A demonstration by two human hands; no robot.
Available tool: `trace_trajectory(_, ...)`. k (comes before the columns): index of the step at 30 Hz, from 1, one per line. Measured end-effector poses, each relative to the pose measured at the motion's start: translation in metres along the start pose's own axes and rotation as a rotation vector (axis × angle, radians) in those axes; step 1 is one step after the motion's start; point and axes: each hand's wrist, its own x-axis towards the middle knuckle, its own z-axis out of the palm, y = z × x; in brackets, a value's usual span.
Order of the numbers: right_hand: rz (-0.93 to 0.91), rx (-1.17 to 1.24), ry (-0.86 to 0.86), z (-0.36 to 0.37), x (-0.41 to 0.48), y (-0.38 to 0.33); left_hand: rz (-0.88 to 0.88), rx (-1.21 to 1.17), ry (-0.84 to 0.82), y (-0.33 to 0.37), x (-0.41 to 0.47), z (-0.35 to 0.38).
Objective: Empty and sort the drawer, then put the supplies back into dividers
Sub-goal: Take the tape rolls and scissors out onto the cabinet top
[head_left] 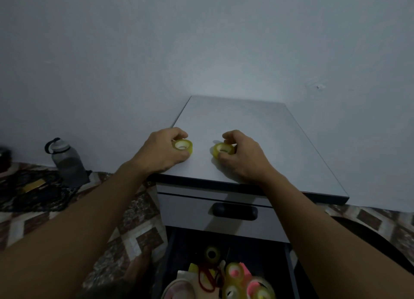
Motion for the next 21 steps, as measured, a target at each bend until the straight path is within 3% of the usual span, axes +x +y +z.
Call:
trace_trajectory(10,-0.029,-0.018,-0.003,-0.012,-0.016,-0.003,0.003,-0.011,0.028,0.007,-0.015,-0.005)
trace_trajectory(21,-0.025,0.127,0.185,-0.041,-0.114,0.009,0.103,-0.213,0.152,0.04,-0.108,-0.007)
